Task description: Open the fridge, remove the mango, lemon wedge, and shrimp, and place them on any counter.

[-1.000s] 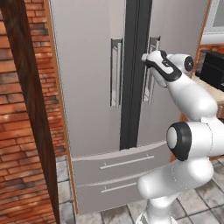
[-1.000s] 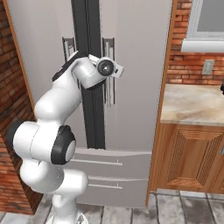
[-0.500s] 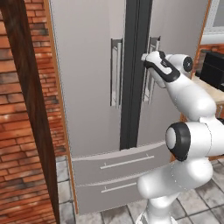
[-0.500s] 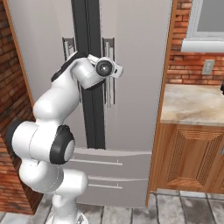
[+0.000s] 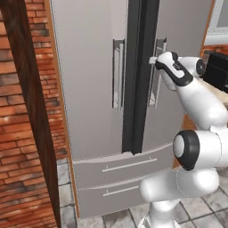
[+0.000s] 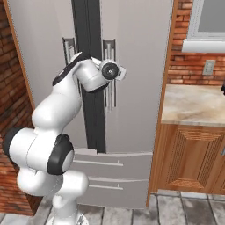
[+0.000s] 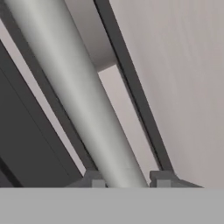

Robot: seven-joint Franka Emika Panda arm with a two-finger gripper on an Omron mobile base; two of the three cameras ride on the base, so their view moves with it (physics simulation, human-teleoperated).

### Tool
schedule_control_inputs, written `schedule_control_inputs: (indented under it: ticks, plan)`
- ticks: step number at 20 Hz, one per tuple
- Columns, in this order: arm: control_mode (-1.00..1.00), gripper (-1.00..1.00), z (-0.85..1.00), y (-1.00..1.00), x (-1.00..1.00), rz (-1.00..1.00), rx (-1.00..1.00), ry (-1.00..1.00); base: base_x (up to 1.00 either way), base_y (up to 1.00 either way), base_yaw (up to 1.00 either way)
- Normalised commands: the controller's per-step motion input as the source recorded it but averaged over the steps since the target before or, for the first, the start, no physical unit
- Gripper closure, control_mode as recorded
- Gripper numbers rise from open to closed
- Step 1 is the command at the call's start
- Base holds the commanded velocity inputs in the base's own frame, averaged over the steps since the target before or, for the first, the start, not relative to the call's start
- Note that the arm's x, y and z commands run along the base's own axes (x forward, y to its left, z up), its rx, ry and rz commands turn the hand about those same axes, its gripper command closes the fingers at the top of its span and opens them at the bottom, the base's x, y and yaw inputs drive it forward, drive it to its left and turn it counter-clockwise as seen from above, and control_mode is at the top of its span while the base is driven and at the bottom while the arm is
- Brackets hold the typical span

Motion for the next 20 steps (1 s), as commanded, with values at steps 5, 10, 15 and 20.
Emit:
schedule_control_inputs:
  ticks: [5,10,15,20]
  plan:
    - [-1.00,1.00,0.00,-0.28,-0.99,0.26,0.02,0.00,0.00,0.00,0.00]
    - [-1.00,1.00,0.00,-0.35,-1.00,0.35,0.00,-0.02,0.00,0.00,0.00]
    - [-1.00,1.00,0.00,-0.49,-1.00,0.36,0.00,-0.02,0.00,0.00,0.00]
    - [-1.00,1.00,-0.03,-0.66,-0.97,0.35,0.00,-0.02,0.00,0.00,0.00]
